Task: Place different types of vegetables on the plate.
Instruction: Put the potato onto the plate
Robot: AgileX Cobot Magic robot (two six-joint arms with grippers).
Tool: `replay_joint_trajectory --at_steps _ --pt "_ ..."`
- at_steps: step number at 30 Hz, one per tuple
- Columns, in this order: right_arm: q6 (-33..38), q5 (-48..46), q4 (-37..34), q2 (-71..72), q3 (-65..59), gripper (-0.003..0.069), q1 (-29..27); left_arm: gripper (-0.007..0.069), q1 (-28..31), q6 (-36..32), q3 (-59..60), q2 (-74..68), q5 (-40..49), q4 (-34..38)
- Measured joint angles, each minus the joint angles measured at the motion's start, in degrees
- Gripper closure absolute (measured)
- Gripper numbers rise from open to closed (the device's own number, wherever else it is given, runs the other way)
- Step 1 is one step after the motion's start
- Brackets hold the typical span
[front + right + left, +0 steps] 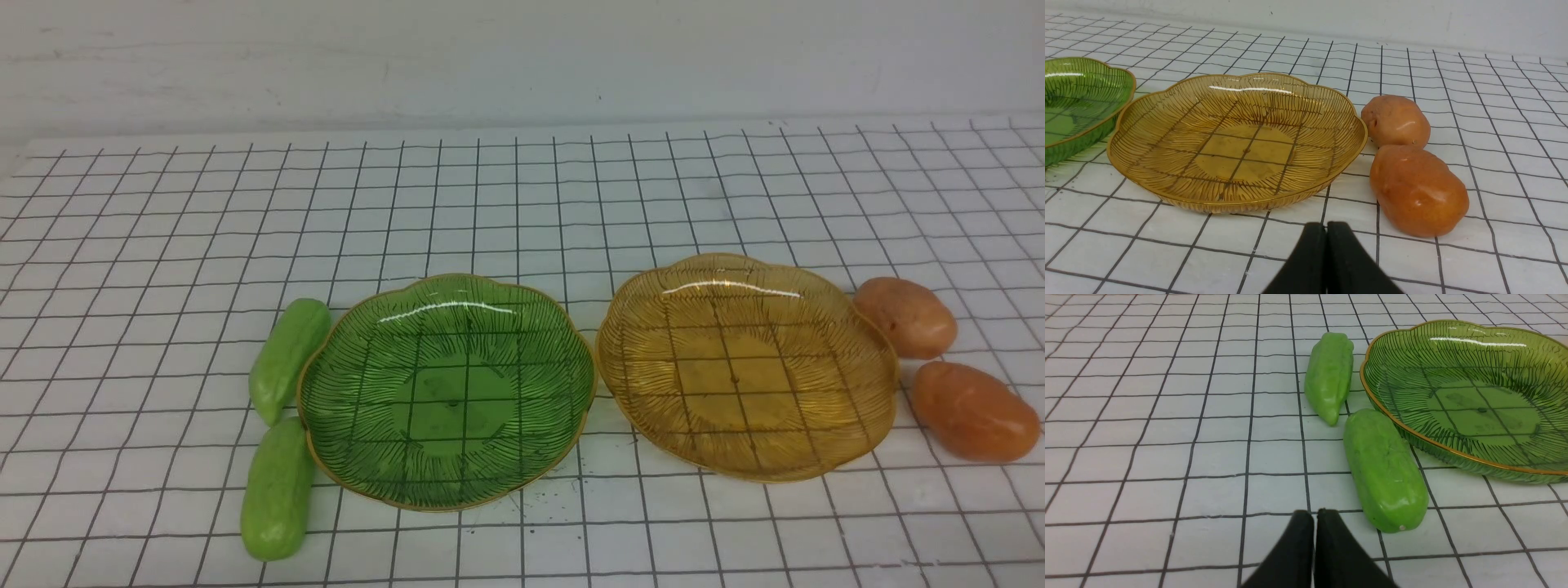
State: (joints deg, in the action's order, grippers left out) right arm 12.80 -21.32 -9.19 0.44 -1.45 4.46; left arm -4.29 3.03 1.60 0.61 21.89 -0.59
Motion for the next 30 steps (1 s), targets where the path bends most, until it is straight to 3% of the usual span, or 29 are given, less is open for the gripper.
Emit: replay_joint_trajectory --at_steps 9,12,16,19,22,29,30 --pt "0.0 0.0 0.1 0.0 0.0 0.0674 0.0 0.0632 0.0 0.0 0.0 0.0 0.0 -1.0" --pt "-1.4 0.1 -1.9 0.0 0.0 0.0674 0.0 0.0632 0.0 4.8 0.0 0.0 0.0 4.6" --pt "-8.1 1.3 -15.1 0.0 -0.2 0.0674 0.0 0.0632 0.0 17.2 0.1 0.0 0.0 24.4" --pt "-13.5 1.9 -27.6 0.0 -0.2 0.0674 0.0 0.0632 0.0 22.7 0.1 0.0 -0.8 35.3" --pt "-16.2 3.5 -40.2 0.0 -0.2 0.0674 0.0 0.0632 0.0 23.0 0.1 0.0 -5.6 40.1" --pt "-15.7 3.3 -46.3 0.0 -0.2 0.0674 0.0 0.0632 0.0 19.4 0.1 0.0 -11.5 41.3" --pt "-14.0 2.5 -46.7 0.0 -0.1 0.0674 0.0 0.0632 0.0 15.3 -0.6 0.0 -13.8 40.7"
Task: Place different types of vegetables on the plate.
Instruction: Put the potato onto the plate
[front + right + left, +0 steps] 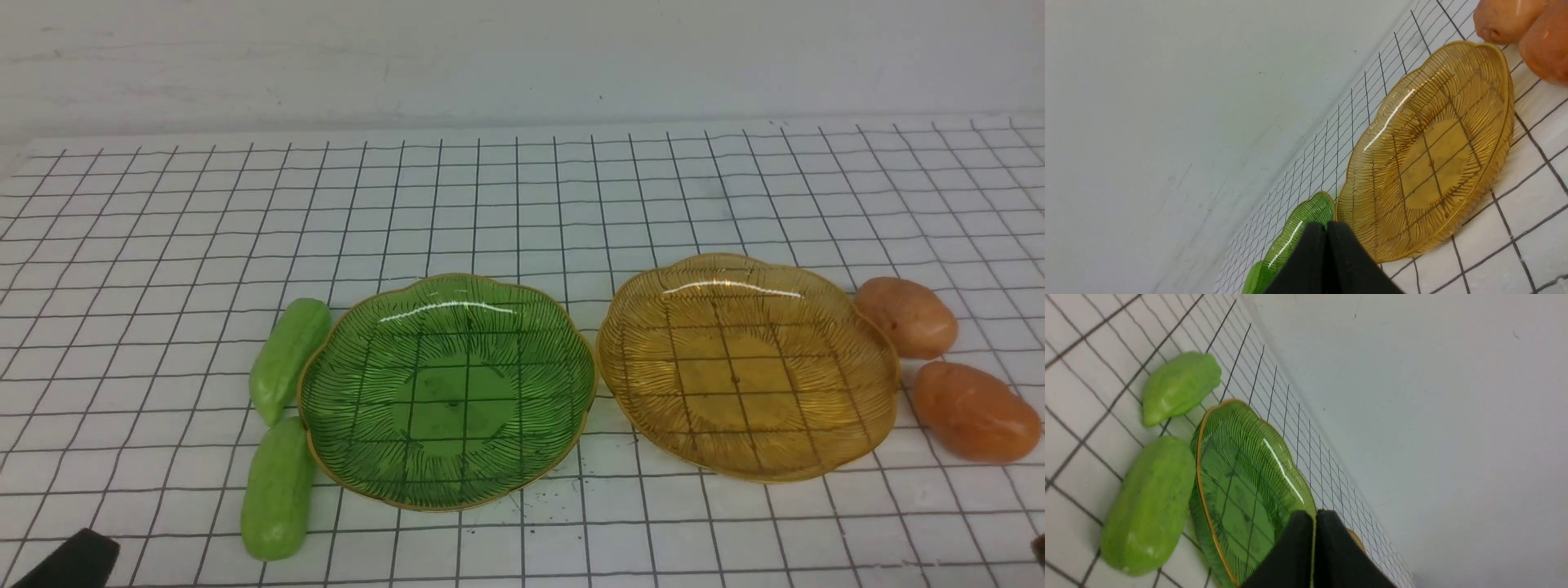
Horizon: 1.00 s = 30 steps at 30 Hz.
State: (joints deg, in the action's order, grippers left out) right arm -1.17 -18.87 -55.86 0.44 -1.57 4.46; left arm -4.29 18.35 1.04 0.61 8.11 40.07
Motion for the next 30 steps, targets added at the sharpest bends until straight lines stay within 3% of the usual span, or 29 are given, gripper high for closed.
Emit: replay_joint_trajectory --at_steps 4,7,11,12,15,20,30 --pt "4.6 -1.7 1.2 0.0 4.0 0.0674 0.0 0.0632 0.0 -9.8 -6.4 -0.1 -2.5 -1.5" --pt "8.8 -3.7 6.8 -2.6 10.8 0.0674 0.0 0.0632 0.0 -18.0 -13.7 -4.2 -1.0 -1.8" --pt "10.2 -12.8 21.1 -14.9 19.4 0.0673 0.0 0.0632 0.0 -25.3 -21.8 -18.7 13.2 -3.0" --pt "9.4 -17.3 25.6 -20.5 21.4 0.0673 0.0 0.0632 0.0 -27.1 -24.8 -25.2 22.1 -4.2" --pt "6.5 -23.5 32.3 -33.0 23.7 0.0671 0.0 0.0632 0.0 -29.5 -29.1 -37.8 33.2 -6.5" --pt "3.7 -24.7 35.4 -48.7 26.3 0.0669 0.0 0.0632 0.0 -35.8 -36.9 -53.1 43.7 -7.6" --pt "5.8 -24.5 39.1 -70.1 45.1 0.065 0.0 0.0631 0.0 -39.1 -42.4 -62.5 45.5 -7.8"
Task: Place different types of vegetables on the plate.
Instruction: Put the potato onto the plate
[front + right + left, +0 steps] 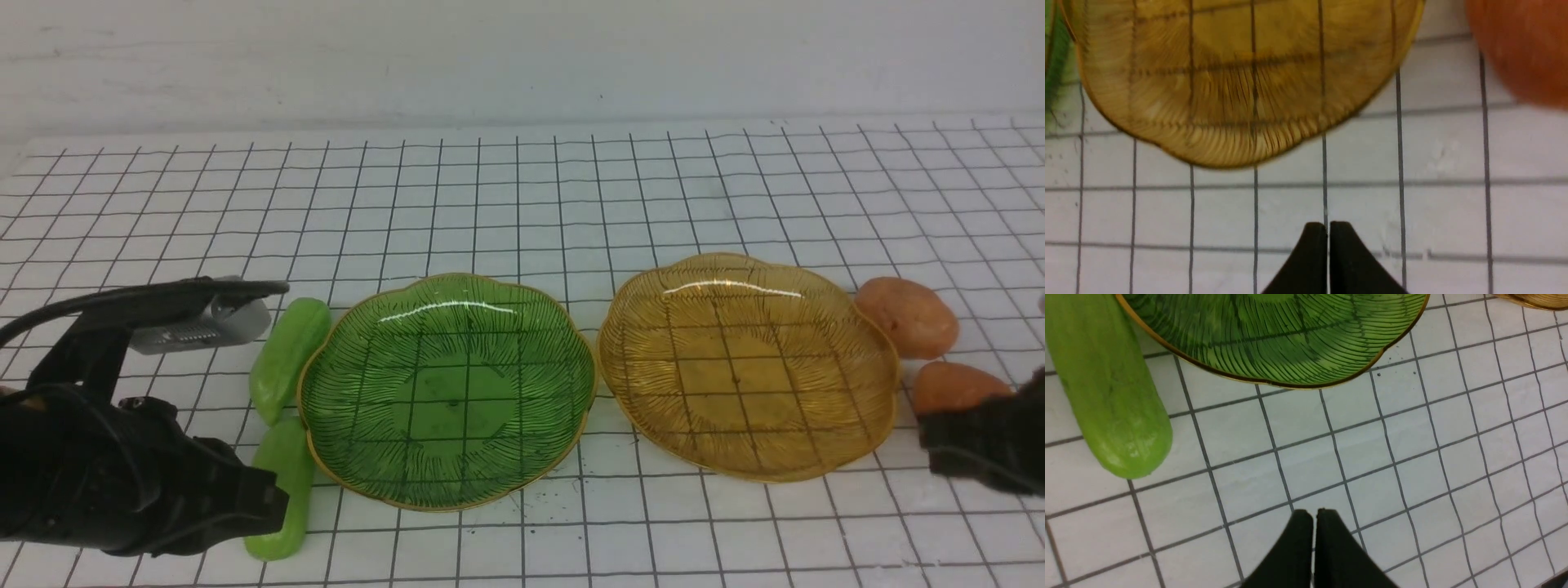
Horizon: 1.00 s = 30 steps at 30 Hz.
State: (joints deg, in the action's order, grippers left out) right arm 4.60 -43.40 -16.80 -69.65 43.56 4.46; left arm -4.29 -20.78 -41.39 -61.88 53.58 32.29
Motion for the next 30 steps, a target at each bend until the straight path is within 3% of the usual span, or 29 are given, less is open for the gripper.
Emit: replay_joint_trajectory --at_steps 6,9,11,15,18,22,30 --pt "0.7 -2.1 8.6 -5.8 8.2 0.0561 0.0 0.0631 0.0 -1.1 0.0 0.0 -0.2 0.0" --pt "0.7 -2.5 13.2 -8.8 10.0 0.0461 0.0 0.0631 0.0 -1.2 0.0 0.0 -0.2 0.0" --pt "0.1 -2.2 18.3 -12.0 10.4 0.033 0.0 0.0631 0.0 -1.3 0.0 0.0 -0.2 0.0" --pt "-2.9 -1.2 26.2 -16.3 10.4 0.0176 0.0 0.0631 0.0 -1.3 0.0 0.0 -0.1 0.0" --pt "-5.4 1.2 32.7 -19.7 10.4 0.0101 0.0 0.0631 0.0 -1.3 0.0 0.0 0.0 0.0" --pt "-8.4 4.5 38.7 -23.7 10.5 0.0075 0.0 0.0631 0.0 -1.3 0.0 0.0 0.0 0.0" --pt "-11.4 6.8 42.6 -30.0 10.8 0.0071 0.0 0.0631 0.0 -1.3 0.0 0.0 0.0 0.0"
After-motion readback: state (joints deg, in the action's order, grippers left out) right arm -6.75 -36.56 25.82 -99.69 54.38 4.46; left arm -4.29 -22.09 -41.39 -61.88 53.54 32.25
